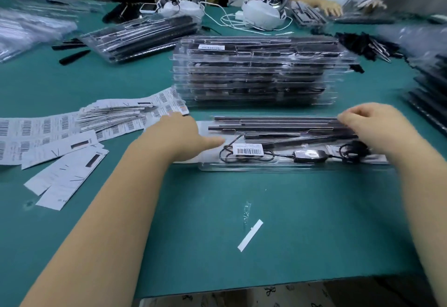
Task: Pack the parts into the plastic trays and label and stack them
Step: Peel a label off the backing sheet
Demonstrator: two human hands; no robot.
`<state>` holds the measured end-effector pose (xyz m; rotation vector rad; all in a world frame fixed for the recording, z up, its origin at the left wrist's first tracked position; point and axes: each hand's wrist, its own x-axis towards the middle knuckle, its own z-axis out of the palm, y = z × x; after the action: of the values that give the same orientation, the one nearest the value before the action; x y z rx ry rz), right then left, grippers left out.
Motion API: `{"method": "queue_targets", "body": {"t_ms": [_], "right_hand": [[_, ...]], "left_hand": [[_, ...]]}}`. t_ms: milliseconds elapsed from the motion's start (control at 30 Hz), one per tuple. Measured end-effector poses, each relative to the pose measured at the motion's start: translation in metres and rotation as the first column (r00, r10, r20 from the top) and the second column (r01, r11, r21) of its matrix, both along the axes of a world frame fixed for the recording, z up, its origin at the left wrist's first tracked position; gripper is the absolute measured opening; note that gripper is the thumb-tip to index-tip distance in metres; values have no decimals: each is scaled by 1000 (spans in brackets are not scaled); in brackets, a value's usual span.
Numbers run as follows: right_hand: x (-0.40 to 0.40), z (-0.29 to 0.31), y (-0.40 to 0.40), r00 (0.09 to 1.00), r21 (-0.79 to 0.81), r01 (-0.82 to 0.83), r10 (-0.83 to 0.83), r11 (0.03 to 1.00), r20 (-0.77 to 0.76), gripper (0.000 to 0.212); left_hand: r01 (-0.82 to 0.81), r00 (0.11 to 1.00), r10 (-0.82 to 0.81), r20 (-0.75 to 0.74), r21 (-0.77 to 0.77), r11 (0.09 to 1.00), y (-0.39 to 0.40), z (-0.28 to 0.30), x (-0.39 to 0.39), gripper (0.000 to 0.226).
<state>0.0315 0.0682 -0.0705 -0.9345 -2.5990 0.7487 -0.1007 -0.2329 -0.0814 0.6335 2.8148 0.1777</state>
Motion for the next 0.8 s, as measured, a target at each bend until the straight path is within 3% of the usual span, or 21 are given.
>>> {"method": "queue_targets", "body": {"t_ms": [67, 133, 300, 400, 467, 533, 633, 733, 800], "right_hand": [[21, -7, 20, 973, 115, 111, -132, 987, 188, 28], [38, -16, 34, 920, 184, 216, -263, 959, 291, 35], [52, -24, 35, 913, 110, 271, -292, 956, 286, 43], [58, -26, 28, 946, -126, 324, -322, 938, 35, 35], [64, -26, 22, 891, -384, 310, -407, 870, -202, 18], [67, -26, 19, 809, -504, 281, -484, 817, -333, 27], [59, -5, 17, 707, -503, 222, -493, 835, -507, 33], [36, 26, 17, 644, -457, 96, -405, 884, -649, 25], [14, 45, 18, 605, -396, 18, -325, 918, -727, 21]], "left_hand": [[-53, 998, 52, -23, -24, 998, 1, -1, -3, 66], [-61, 998, 62, -4, 51, 997, 3, 0, -3, 58], [-161, 986, 143, 86, 268, 950, 9, 4, 6, 53], [-248, 966, 190, 172, 437, 865, 14, 8, 15, 42], [-327, 941, 189, 282, 600, 730, 12, 14, 18, 33], [-377, 922, 162, 351, 726, 575, 6, 22, 23, 33], [-347, 938, 140, 318, 848, 400, -4, 38, 26, 9], [-271, 959, 159, 235, 925, 265, -10, 64, 14, 24], [-251, 957, 200, 211, 945, 209, -8, 84, -4, 14]]}}
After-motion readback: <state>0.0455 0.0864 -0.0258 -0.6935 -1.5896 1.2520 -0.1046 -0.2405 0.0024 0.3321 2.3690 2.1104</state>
